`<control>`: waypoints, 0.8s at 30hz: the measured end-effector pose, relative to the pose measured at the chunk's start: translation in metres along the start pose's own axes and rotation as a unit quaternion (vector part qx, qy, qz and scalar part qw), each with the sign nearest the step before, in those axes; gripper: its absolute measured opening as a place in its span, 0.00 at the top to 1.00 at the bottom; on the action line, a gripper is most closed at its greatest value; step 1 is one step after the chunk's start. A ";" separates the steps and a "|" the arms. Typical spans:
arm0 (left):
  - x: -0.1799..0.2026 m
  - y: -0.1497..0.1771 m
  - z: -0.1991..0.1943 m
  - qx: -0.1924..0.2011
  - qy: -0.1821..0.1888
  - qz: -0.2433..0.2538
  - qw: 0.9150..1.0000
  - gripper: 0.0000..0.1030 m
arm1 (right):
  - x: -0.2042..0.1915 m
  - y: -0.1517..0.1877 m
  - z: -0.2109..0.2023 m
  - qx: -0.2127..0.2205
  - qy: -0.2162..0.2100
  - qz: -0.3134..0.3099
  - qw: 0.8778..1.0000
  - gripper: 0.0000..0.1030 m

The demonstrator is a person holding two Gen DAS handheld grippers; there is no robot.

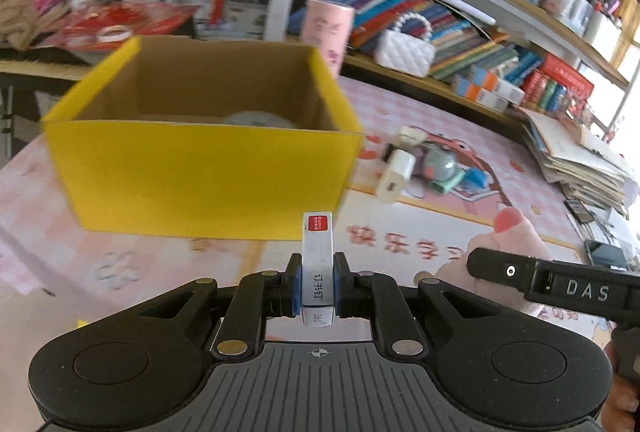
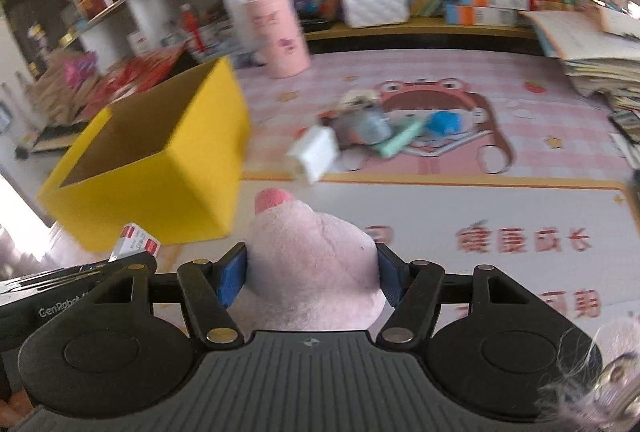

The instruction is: Organize objects

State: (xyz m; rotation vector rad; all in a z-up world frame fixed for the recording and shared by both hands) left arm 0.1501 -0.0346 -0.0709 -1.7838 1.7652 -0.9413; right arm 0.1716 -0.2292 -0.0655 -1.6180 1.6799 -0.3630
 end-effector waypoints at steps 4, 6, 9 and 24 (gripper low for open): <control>-0.023 0.013 -0.016 -0.001 -0.009 -0.010 1.000 0.88 | -0.032 0.015 -0.001 -0.009 -0.015 -0.018 1.000 0.38; -0.033 0.019 -0.025 -0.002 -0.013 -0.014 1.000 0.88 | -0.046 0.023 -0.002 -0.015 -0.020 -0.025 0.999 0.38; -0.047 0.026 -0.037 -0.001 -0.018 -0.018 1.000 0.88 | -0.066 0.037 -0.005 -0.023 -0.028 -0.033 0.999 0.38; -0.089 0.054 -0.083 0.007 -0.018 -0.019 1.000 0.88 | -0.123 0.081 -0.026 -0.024 -0.039 -0.041 0.998 0.38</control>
Point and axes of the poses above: each gripper's, at about its wrist camera, not at the fingertips, and z roughly the way its jaws point, x to its right, y to its underside, the point moved 8 cm from there along z, roughly the way its jaws point, and after that the axes turned 5 degrees about z, right-handed, at the moved point
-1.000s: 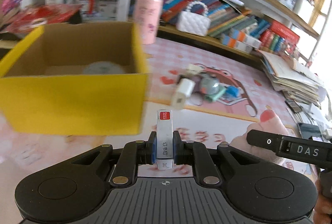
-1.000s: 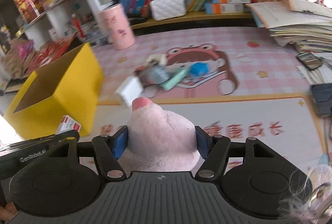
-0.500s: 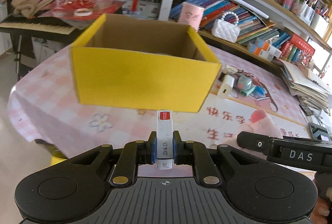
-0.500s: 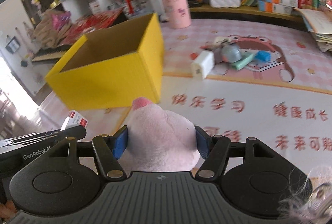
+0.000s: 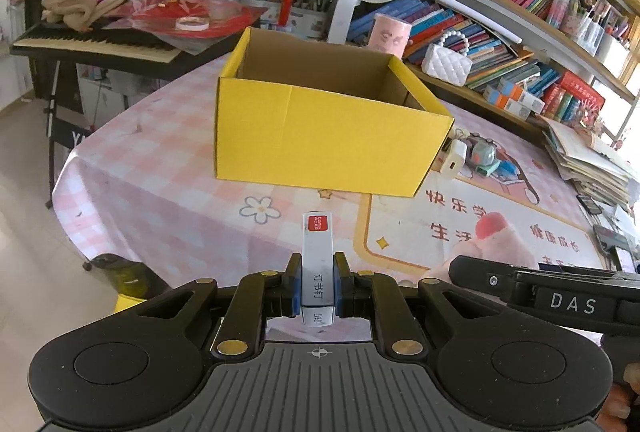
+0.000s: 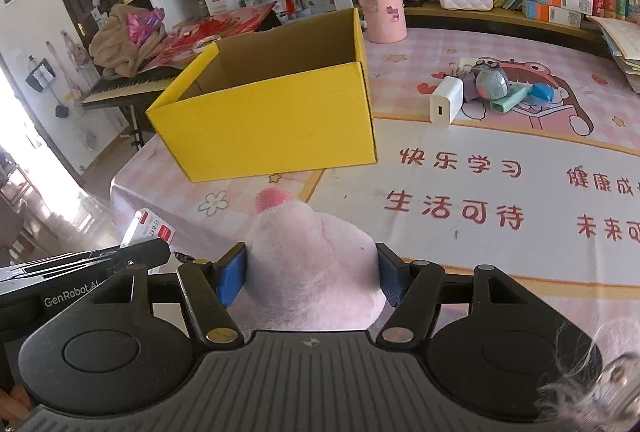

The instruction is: Organize objects

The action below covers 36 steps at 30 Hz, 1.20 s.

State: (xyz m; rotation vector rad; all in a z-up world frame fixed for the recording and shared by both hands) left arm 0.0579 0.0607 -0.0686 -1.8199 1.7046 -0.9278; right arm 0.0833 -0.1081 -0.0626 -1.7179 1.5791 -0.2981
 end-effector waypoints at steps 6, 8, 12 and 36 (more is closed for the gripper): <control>-0.006 0.001 -0.008 0.008 0.007 0.007 1.000 0.88 | -0.011 0.008 -0.007 0.009 0.006 0.002 1.000 0.38; -0.009 0.001 -0.011 0.010 0.009 0.008 1.000 0.88 | -0.014 0.010 -0.009 0.012 0.008 0.002 1.000 0.38; -0.013 0.001 -0.015 0.015 0.013 0.012 1.000 0.88 | -0.020 0.011 -0.012 0.019 0.011 0.002 1.000 0.38; -0.020 -0.051 -0.009 0.066 0.029 0.019 0.997 0.88 | -0.037 -0.033 -0.015 0.093 0.018 -0.029 0.995 0.38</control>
Point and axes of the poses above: each gripper's, at about its wrist camera, not at the fingertips, and z roughly the way its jaws point, x to its right, y to its underside, the point moved 8 cm from there along z, roughly the way its jaws point, and after that the axes turned 5 degrees about z, right-handed, at the moved point
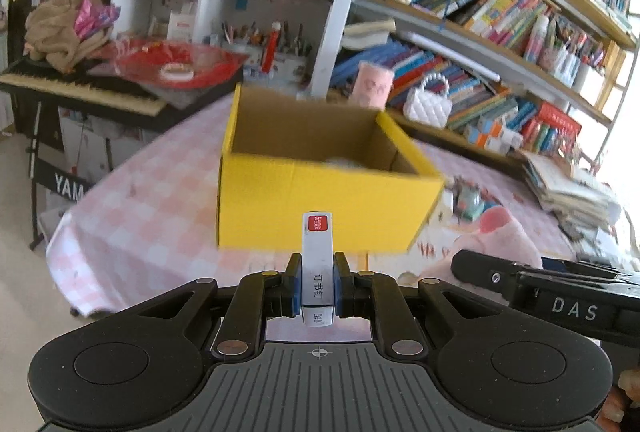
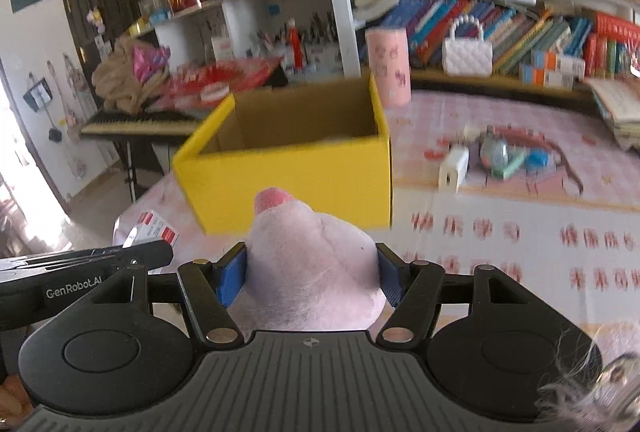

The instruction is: Organize objects

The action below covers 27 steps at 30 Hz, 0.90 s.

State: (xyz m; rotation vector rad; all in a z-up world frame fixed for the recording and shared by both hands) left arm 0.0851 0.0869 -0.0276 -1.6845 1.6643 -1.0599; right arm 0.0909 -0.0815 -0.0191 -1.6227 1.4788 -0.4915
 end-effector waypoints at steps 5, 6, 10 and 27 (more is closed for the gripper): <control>-0.001 -0.041 0.015 0.036 -0.019 0.009 0.999 0.88 | 0.004 -0.049 0.017 0.050 -0.012 -0.003 0.999 0.38; -0.001 -0.049 0.020 0.043 -0.024 0.013 0.999 0.88 | 0.005 -0.061 0.021 0.060 -0.016 -0.003 0.998 0.38; -0.002 -0.072 0.041 0.055 -0.040 0.012 0.998 0.88 | 0.008 -0.098 0.044 0.087 -0.026 -0.011 0.996 0.38; 0.001 -0.074 0.139 -0.012 -0.093 0.023 0.995 0.87 | 0.012 -0.123 0.161 0.059 -0.046 -0.097 0.992 0.38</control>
Point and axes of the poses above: each gripper's, at about its wrist camera, not at the fingertips, and z roughly the way its jaws point, x to its right, y to its underside, the point moved 8 cm from there along z, roughly the way its jaws point, and after that the axes turned 5 degrees about z, right-handed, at the moved point
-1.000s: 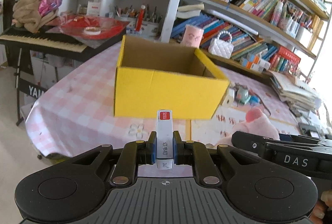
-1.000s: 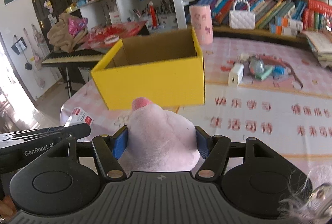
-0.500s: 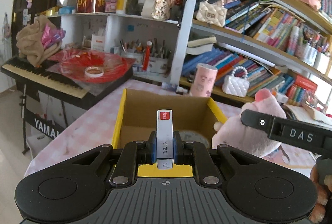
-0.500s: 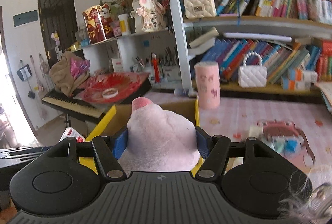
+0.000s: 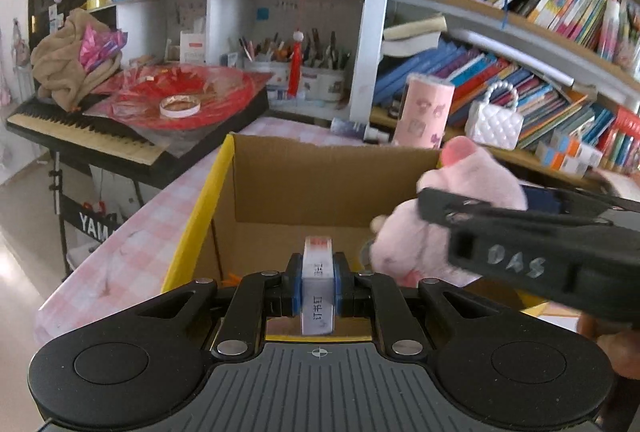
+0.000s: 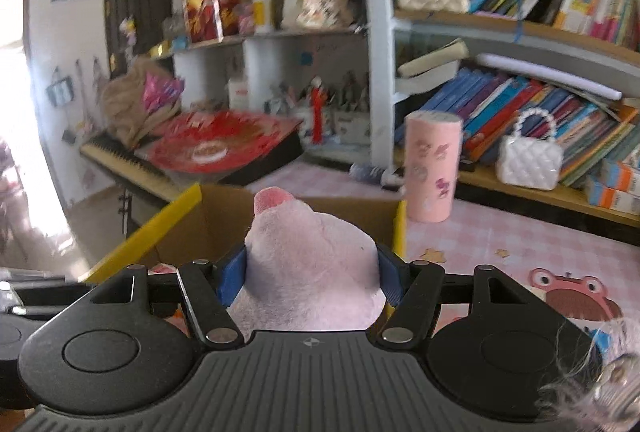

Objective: Organize objects
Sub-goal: 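Open the left tool to drop the white box while the right tool releases the pig into the box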

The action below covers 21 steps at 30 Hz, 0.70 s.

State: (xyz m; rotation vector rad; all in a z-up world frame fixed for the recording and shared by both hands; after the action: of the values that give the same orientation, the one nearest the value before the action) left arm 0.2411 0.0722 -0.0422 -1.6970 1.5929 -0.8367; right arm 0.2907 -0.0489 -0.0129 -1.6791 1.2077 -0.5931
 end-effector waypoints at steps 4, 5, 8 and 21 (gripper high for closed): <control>0.000 0.006 0.016 -0.025 -0.009 0.005 1.000 0.87 | -0.004 0.007 0.024 -0.026 -0.006 -0.030 0.999 0.38; 0.000 0.009 0.019 -0.031 -0.010 0.005 0.999 0.87 | -0.005 0.010 0.030 -0.038 -0.003 -0.042 0.998 0.38; 0.002 0.011 0.026 -0.036 -0.021 0.023 0.999 0.87 | -0.005 0.018 0.047 -0.075 -0.005 -0.059 0.995 0.38; -0.004 0.007 0.040 -0.039 -0.037 0.010 0.998 0.82 | -0.002 0.013 0.077 -0.106 -0.033 -0.064 0.992 0.37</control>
State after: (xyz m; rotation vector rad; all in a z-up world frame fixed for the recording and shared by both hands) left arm 0.2691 0.0778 -0.0714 -1.7432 1.6077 -0.7011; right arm 0.3458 -0.0158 -0.0571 -1.9501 1.1547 -0.4959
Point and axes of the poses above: each gripper's, at about its wrist camera, not at the fingertips, and z roughly the way its jaws point, x to its right, y to its underside, the point moved 8 cm from there along z, roughly the way its jaws point, and after that the axes turned 5 degrees about z, right-handed, at the moved point
